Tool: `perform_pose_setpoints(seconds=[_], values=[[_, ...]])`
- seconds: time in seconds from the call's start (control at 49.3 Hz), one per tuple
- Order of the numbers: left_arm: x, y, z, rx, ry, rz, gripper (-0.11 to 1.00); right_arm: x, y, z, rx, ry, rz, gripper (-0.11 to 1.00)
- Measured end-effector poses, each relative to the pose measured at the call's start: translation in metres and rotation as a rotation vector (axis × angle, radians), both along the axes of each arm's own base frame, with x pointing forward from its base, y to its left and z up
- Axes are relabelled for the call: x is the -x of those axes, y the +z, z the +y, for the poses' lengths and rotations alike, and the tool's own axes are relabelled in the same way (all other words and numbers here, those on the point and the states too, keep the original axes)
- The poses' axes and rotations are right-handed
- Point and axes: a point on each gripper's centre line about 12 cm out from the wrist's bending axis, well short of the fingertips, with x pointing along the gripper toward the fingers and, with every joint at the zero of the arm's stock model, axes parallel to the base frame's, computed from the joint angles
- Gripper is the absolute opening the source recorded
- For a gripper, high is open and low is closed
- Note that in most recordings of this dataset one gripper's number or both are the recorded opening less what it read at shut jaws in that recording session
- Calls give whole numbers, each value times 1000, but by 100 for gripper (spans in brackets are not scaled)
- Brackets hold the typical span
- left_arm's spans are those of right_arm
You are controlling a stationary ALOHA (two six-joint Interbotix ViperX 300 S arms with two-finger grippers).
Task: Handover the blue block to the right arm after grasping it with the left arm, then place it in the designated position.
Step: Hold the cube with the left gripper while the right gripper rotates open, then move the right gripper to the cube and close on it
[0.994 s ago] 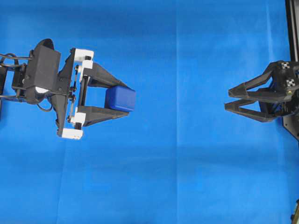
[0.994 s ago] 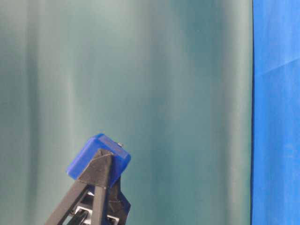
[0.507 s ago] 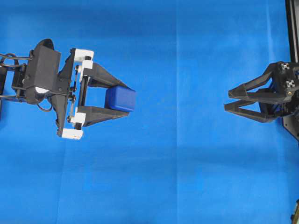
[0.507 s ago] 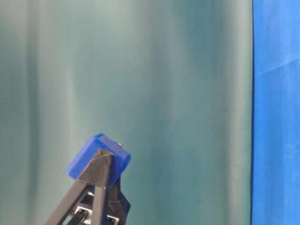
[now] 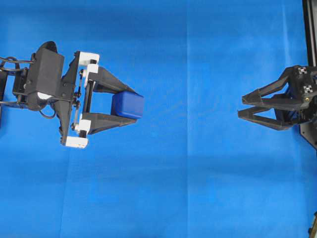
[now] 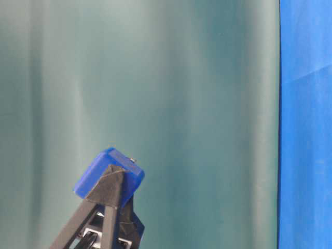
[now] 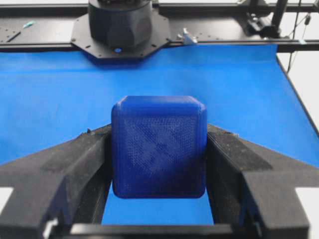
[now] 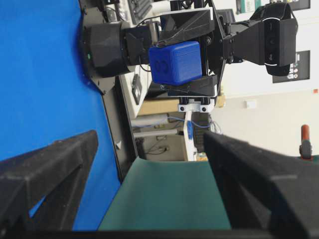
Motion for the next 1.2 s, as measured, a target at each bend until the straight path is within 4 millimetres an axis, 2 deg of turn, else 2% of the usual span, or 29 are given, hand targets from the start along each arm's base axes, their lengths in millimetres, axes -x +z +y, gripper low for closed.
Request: perform_pose_setpoints(seconds=[0.243,0.467,0.954,1.197], values=[[0,0,0,0,0,0,46,-1,0,0,0,0,2,96],[0,0,0,0,0,0,46,-16,9,1,3,0,7,96],[0,0,0,12,2,1,46,-93,25,4,38,3,55,96],[0,0,0,15,2,1,46,-131,27,6,53,3,71,96]])
